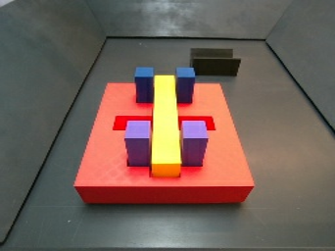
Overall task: Pick up the green object. Move up. Move to above the board. Insert the green object.
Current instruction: Move to above the board.
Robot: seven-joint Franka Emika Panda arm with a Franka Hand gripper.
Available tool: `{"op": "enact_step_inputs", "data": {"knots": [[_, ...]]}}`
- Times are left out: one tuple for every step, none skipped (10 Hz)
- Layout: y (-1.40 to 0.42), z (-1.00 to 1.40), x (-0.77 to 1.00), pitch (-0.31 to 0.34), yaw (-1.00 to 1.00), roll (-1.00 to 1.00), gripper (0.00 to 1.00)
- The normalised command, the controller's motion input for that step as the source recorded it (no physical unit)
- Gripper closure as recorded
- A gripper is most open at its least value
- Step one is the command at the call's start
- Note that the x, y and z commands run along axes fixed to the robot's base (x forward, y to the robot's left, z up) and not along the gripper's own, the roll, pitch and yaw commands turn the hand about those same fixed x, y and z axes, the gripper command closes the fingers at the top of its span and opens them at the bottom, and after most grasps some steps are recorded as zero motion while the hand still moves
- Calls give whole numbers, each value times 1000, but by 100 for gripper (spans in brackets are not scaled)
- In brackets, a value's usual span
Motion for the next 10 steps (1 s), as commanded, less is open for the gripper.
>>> {"op": "enact_step_inputs", "data": {"knots": [[-1400, 189, 562, 41, -95, 15, 100], [-1400, 184, 587, 96, -32, 52, 100], [-1400, 191, 617, 124, -14, -40, 100], [-1400, 195, 622, 147, -17, -8, 100], [-1400, 199, 627, 150, -6, 1, 100], [-1400, 208, 664, 155, 3, 1, 100], [-1400, 213, 680, 155, 11, 12, 100], [-892, 142, 485, 161, 10, 17, 100], [-559, 99, 328, 138, 8, 31, 100], [-288, 63, 173, 87, 8, 44, 100]]}}
